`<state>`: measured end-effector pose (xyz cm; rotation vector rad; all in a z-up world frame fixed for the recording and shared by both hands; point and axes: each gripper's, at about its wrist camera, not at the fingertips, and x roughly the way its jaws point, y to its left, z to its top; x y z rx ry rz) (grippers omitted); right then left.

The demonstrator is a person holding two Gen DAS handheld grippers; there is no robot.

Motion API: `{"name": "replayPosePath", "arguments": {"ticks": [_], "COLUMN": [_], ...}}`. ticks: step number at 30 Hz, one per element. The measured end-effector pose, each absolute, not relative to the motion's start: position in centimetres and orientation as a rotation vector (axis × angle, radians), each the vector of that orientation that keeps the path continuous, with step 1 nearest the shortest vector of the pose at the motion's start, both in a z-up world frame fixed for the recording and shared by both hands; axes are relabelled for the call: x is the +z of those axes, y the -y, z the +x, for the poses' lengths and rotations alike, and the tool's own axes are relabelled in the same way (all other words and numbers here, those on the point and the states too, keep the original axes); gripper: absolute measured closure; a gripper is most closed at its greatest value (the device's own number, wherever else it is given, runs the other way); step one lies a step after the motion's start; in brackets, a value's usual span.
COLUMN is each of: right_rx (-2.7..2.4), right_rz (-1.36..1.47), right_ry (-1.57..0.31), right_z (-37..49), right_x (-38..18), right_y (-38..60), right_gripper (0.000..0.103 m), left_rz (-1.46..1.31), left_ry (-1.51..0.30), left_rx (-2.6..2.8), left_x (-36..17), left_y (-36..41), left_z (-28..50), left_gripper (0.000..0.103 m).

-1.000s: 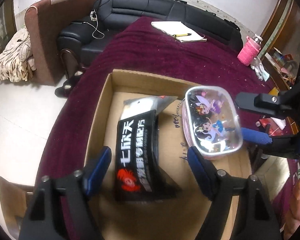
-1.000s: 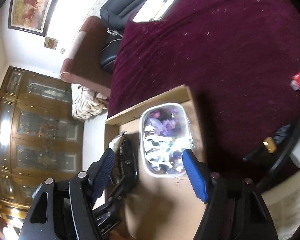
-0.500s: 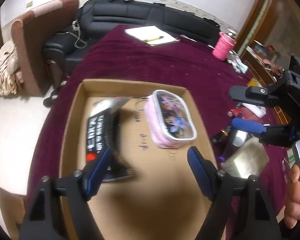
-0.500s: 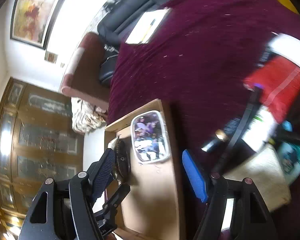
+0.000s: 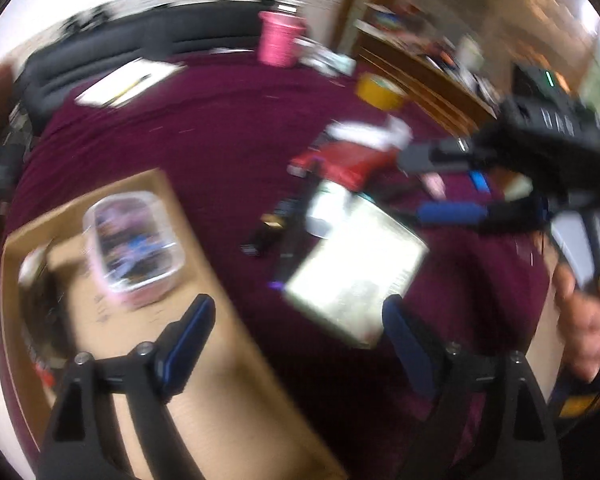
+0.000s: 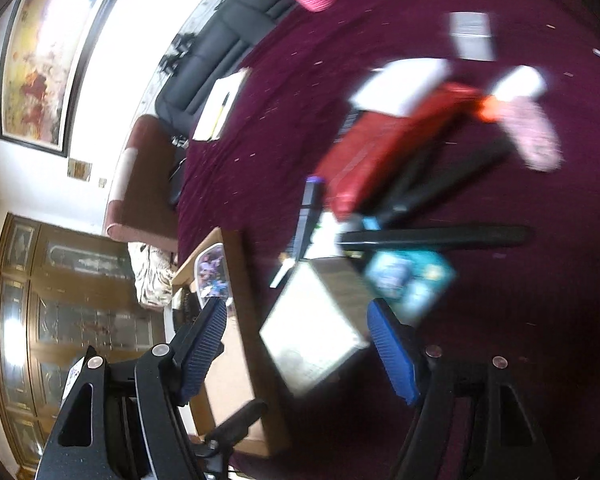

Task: Organize objects
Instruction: 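Grasp the white medicine box with the left gripper and lift it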

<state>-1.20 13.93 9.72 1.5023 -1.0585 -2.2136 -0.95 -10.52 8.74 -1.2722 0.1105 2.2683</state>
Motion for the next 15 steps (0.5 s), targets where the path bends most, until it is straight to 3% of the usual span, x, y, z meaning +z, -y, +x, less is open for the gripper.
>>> {"name": "replayPosePath", "arguments": {"ticks": [6,15], "right_rx": [-2.248,-2.283], "right_rz": [1.505,1.508], "right_ry": [1.091,1.139], "right_z": [1.0,2.1], "right_x": [9.7,9.6], "right_y": [-18.7,-23.2], "right_gripper": [0.025,0.023], "left_rz": [-1.302,-1.385], "left_ry": [-0.434,-0.467], "left_rx": [2.105,2.083], "left_x": [6.6,4.1], "left_y": [5.3,2.5], "left_z": [-1.6,-4.8], "left_gripper": [0.016,0.016]}}
